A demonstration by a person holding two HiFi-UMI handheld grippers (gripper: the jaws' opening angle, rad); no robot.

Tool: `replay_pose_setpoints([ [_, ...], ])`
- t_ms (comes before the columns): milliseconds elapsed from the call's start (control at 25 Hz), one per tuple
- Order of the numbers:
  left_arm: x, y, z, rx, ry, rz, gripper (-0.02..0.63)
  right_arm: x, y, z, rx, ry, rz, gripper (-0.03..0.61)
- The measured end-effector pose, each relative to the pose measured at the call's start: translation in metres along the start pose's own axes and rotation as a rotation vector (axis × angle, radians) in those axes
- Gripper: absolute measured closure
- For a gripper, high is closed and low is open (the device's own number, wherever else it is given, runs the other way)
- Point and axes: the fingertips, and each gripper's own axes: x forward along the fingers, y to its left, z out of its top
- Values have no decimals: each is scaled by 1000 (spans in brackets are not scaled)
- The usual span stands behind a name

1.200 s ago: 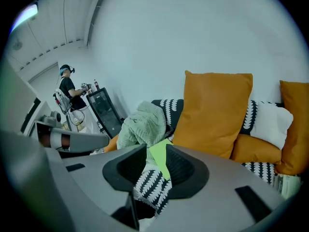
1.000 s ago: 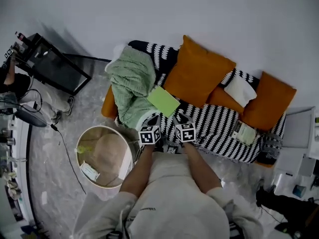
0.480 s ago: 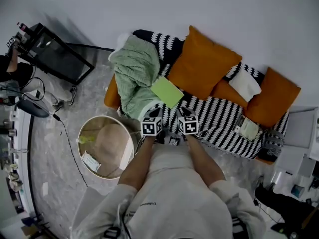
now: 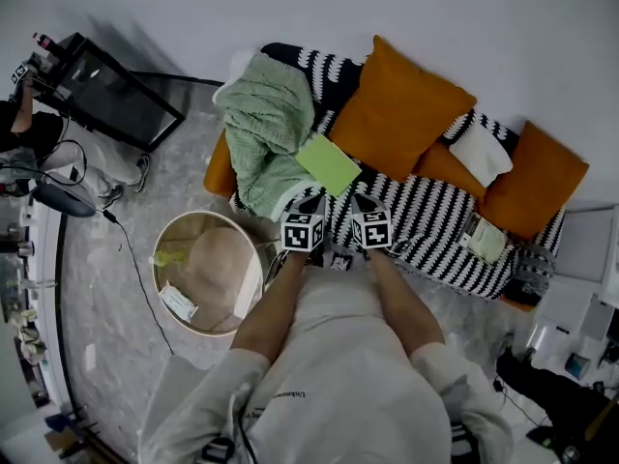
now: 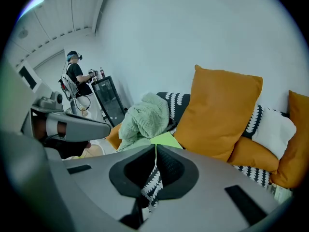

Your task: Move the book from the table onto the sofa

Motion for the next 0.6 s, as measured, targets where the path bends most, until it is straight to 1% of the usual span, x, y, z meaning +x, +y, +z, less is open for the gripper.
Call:
replay_pose_setpoints([
  [120, -4, 7, -1, 3, -8, 20, 604, -1, -9, 5, 8, -6, -20, 571],
  [280, -9, 16, -13, -3, 4, 42, 604, -5, -13, 1, 36, -11, -34, 572],
  [440, -13, 19, -19, -12, 3, 61, 604, -8, -12, -1, 19, -11, -37, 572],
  [600, -15, 18, -22, -18, 7, 61, 604, -12, -13, -4, 15, -2, -44, 572],
])
